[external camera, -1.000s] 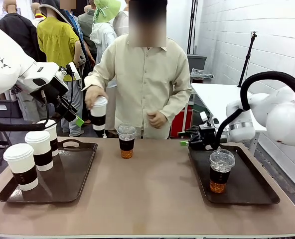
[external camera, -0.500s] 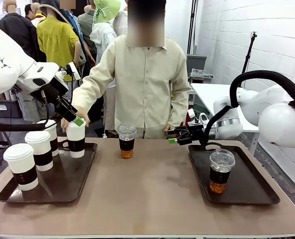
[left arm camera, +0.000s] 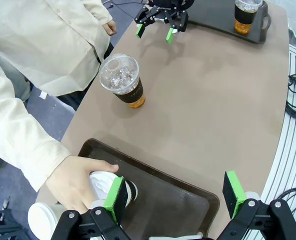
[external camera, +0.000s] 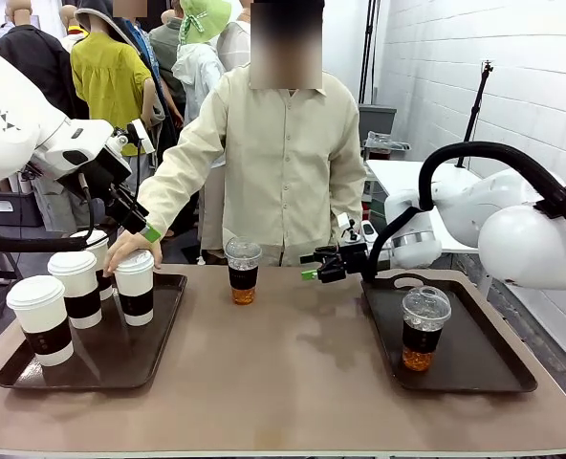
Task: Distribute the coffee onto the tray.
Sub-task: Pick up another iced Americano from the middle of the table and place it on the right Handle tray.
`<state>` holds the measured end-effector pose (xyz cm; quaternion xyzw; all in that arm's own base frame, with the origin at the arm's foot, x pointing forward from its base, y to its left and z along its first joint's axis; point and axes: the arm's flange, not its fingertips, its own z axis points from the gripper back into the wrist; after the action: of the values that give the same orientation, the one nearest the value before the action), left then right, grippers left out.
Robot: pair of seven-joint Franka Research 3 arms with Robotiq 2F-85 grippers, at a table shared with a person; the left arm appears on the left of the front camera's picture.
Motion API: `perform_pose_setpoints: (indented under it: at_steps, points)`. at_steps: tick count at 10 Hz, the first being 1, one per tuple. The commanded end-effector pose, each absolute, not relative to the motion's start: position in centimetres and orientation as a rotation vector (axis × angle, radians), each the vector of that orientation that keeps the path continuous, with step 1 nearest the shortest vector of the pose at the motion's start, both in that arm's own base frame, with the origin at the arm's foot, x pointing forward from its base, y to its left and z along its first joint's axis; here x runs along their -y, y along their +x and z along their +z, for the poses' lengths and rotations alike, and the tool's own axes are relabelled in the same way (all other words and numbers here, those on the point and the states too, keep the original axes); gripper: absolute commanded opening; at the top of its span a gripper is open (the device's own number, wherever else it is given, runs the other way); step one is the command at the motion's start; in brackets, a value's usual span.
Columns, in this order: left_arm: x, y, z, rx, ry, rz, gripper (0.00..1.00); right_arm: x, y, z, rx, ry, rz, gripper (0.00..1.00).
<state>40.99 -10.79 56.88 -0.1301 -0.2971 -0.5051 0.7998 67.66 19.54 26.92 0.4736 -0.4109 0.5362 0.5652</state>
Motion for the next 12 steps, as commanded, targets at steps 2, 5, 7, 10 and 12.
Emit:
perform_pose_setpoints:
  at_steps: [2,5,7,10,12]
  points:
    - [10.7,41.0,56.8,0.639,-0.292,-1.084,1.00,-20.8,68.7,26.7,1.008,1.124,1.211,1.00]
    - [10.7,41.0,56.8,0.639,-0.292,-1.084,1.00,-20.4,67.8,26.7,0.981,1.125,1.245,1.00]
    - [10.7,41.0,56.8,0.639,-0.292,-1.084,1.00,-20.4,67.8,26.7,0.981,1.125,1.245,1.00]
    - [10.7,41.0,56.8,0.639,-0.292,-1.084,1.00,-22.0,68.3,26.7,1.005,1.113,1.235,1.00]
    - [10.7,41.0,56.8,0.639,-0.292,-1.084,1.00,-23.5,68.4,26.6,1.018,1.102,1.222,1.00]
